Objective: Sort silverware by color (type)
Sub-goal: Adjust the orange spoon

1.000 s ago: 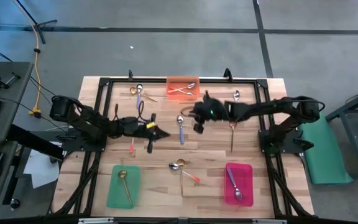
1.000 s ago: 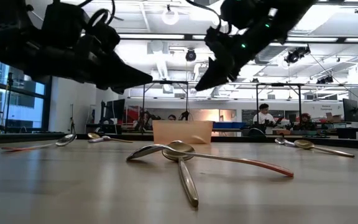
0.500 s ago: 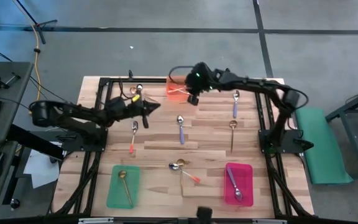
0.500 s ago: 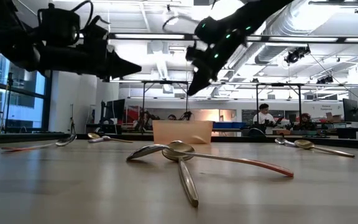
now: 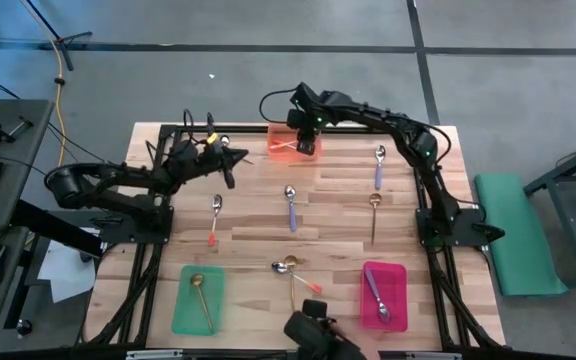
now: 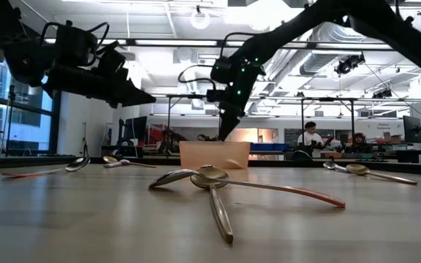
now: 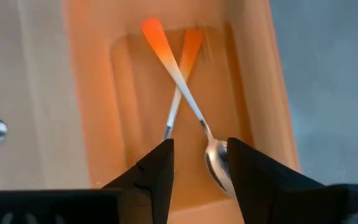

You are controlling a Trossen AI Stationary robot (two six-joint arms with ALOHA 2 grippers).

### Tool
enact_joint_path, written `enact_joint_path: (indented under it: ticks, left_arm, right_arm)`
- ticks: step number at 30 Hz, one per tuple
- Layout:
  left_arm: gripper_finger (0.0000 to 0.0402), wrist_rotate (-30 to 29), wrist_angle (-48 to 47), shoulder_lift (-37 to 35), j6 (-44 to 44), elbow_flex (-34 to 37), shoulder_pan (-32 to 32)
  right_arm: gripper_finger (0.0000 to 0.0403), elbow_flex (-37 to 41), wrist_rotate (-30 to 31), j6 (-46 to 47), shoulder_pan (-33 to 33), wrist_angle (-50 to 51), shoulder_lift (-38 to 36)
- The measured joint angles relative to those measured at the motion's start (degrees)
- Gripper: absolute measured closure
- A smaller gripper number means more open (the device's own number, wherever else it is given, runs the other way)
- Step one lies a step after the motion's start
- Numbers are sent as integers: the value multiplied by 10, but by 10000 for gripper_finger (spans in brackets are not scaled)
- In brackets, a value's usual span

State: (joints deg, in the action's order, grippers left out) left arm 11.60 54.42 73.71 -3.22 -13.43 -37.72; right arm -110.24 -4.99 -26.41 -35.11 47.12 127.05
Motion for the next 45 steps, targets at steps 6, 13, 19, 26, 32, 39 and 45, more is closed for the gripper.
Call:
enact_joint_path:
  ticks: [6,13,19,26,32,39,45]
  left_arm:
    - [401,1,-17,0,2,0,-30]
    - [401,1,-26,0,16,0,-57]
    - [401,1,-29,0,30,0,-62]
    - [401,1,-29,0,30,0,-61]
    - [401,3,-30,0,30,0,-60]
    - [401,32,-35,0,17,0,-57]
    - [401,32,-38,0,15,0,-56]
  right_arm:
    - [295,-11,-8,-11,-10,35,8]
    - [365,-11,-83,-11,-21,48,-8]
    - [398,9,-120,5,-26,16,-3]
    - [339,42,-87,45,-4,-22,5]
    - [270,42,-86,89,-2,-30,19]
    - [261,42,-78,111,-7,-24,56]
    - [283,40,-81,116,-9,-21,65]
